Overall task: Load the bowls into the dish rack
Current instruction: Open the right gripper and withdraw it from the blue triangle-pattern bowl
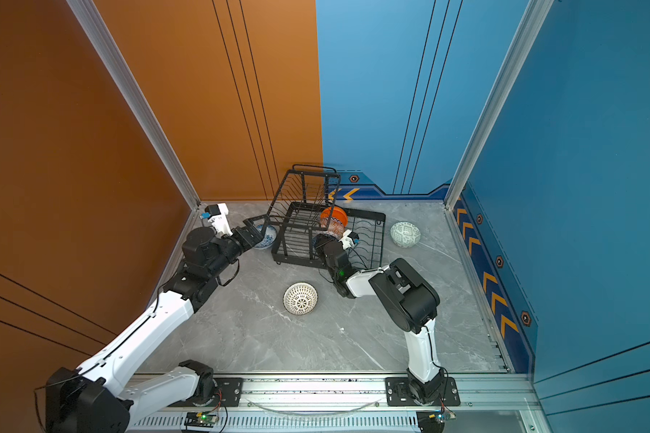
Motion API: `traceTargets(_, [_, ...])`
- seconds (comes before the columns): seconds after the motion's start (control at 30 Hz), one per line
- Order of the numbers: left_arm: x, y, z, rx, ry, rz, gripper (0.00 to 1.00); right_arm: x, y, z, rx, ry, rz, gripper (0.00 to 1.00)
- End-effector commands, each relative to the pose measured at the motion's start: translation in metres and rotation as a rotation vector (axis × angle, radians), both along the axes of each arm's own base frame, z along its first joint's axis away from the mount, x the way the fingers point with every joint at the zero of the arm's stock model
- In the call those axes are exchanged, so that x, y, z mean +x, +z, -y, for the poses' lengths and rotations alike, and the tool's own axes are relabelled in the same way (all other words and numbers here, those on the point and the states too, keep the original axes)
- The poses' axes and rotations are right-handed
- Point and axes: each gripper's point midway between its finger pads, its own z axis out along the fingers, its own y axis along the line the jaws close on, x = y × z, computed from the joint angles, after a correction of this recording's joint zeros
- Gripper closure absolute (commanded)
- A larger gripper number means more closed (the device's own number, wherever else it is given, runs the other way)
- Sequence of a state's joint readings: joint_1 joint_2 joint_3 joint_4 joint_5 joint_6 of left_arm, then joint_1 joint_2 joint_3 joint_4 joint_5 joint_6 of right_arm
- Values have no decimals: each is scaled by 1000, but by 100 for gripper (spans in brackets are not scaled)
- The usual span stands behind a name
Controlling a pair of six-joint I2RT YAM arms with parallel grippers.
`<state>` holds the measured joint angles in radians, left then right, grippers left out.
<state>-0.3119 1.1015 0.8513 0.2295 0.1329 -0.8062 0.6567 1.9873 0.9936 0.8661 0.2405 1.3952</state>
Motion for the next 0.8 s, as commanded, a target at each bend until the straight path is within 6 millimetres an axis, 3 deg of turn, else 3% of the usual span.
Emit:
traceTargets(0.0, [-2, 7, -2, -14, -7, 24, 2, -4, 13, 0, -11, 6, 7, 76])
traceTargets(0.4, [-1, 4, -1, -22, -5, 18, 2, -10, 28, 8, -21, 14, 26, 66])
traceTargets(0.77, [0, 5, -1, -30, -2, 15, 2, -23, 31, 32, -17, -4, 20, 62])
